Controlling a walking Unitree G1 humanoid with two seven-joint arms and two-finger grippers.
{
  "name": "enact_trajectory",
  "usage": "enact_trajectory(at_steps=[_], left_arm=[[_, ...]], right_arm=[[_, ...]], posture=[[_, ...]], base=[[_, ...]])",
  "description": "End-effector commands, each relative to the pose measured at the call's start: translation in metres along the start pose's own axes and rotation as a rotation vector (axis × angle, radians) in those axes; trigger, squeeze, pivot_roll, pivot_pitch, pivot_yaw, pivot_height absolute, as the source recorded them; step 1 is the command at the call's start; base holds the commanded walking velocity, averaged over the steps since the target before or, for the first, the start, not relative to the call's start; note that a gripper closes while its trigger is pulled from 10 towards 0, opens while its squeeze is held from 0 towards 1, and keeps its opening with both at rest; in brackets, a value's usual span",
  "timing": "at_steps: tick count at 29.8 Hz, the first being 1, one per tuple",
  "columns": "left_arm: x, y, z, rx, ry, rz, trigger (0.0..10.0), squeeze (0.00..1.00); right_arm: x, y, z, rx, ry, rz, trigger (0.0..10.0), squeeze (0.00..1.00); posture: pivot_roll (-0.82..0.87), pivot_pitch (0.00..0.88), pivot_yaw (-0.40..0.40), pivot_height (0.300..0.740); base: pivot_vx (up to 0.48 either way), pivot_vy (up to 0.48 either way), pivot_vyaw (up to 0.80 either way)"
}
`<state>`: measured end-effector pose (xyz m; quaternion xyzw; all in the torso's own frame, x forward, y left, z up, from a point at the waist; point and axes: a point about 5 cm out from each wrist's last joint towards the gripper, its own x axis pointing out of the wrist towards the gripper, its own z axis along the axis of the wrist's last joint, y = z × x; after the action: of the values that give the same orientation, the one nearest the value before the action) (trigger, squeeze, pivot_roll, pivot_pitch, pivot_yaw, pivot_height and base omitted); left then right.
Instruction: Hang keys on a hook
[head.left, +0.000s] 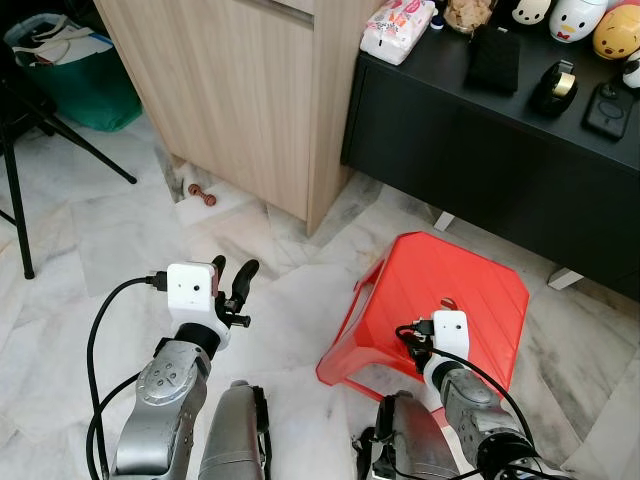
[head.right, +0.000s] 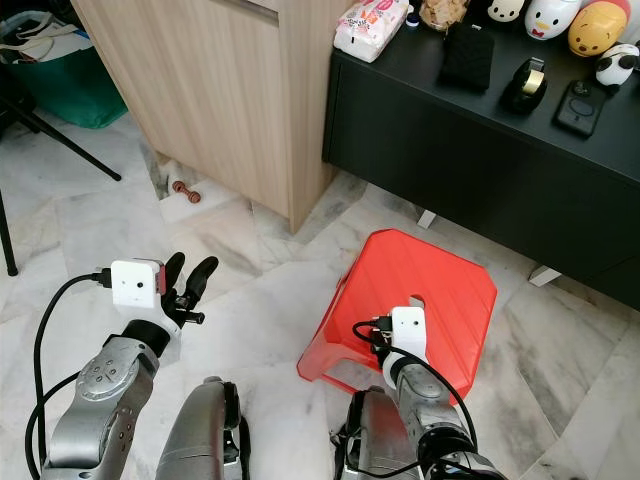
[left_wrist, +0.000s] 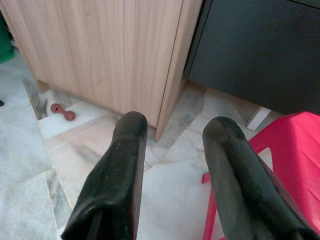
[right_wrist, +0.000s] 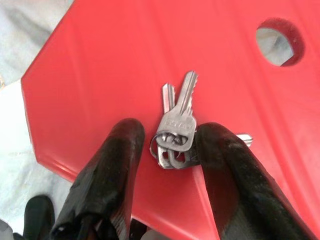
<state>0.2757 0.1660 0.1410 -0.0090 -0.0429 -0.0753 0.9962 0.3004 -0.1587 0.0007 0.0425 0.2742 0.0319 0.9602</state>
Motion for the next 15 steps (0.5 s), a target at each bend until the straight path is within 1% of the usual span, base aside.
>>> enact_trajectory(at_steps=[1, 4, 5, 6, 7, 8, 15], left_arm=[[-0.0038, -0.0009, -0.0039, 0.006, 0.017, -0.001, 10.0, 0.0], [-0.0036, -0.0009, -0.0039, 0.006, 0.017, -0.001, 10.0, 0.0], [-0.0035, -0.0007, -0.0039, 0.006, 0.017, -0.001, 10.0, 0.0], [-0.0035, -0.0007, -0.0039, 0.006, 0.017, -0.001, 10.0, 0.0], [-0.0035, -0.0006, -0.004, 0.005, 0.017, 0.0, 10.0, 0.0], [-0.0035, -0.0006, -0.004, 0.006, 0.017, 0.0, 10.0, 0.0], [-0.0034, -0.0001, -0.004, 0.007, 0.016, 0.003, 10.0, 0.0]], right_arm=[[-0.0038, 0.0006, -0.0217, 0.013, 0.093, 0.005, 10.0, 0.0], [-0.0041, 0.0041, -0.0249, -0.001, 0.11, 0.029, 10.0, 0.0], [-0.004, 0.0076, -0.0254, 0.0, 0.108, 0.047, 4.9, 0.0], [-0.004, 0.0076, -0.0254, 0.0, 0.108, 0.047, 4.9, 0.0], [-0.0039, 0.0085, -0.0255, 0.002, 0.108, 0.052, 3.3, 0.0], [-0.0038, 0.009, -0.0254, 0.002, 0.108, 0.054, 0.0, 0.0], [-0.0027, 0.0085, -0.0202, 0.006, 0.084, 0.046, 0.0, 0.0]], posture=[[0.16, 0.32, -0.093, 0.635], [0.16, 0.319, -0.093, 0.635], [0.16, 0.318, -0.093, 0.635], [0.16, 0.318, -0.093, 0.635], [0.17, 0.317, -0.093, 0.635], [0.17, 0.317, -0.093, 0.635], [0.17, 0.317, -0.093, 0.635]], base=[[0.0, 0.0, 0.0], [0.0, 0.0, 0.0], [0.0, 0.0, 0.0], [0.0, 0.0, 0.0], [0.0, 0.0, 0.0], [0.0, 0.0, 0.0], [0.0, 0.0, 0.0]])
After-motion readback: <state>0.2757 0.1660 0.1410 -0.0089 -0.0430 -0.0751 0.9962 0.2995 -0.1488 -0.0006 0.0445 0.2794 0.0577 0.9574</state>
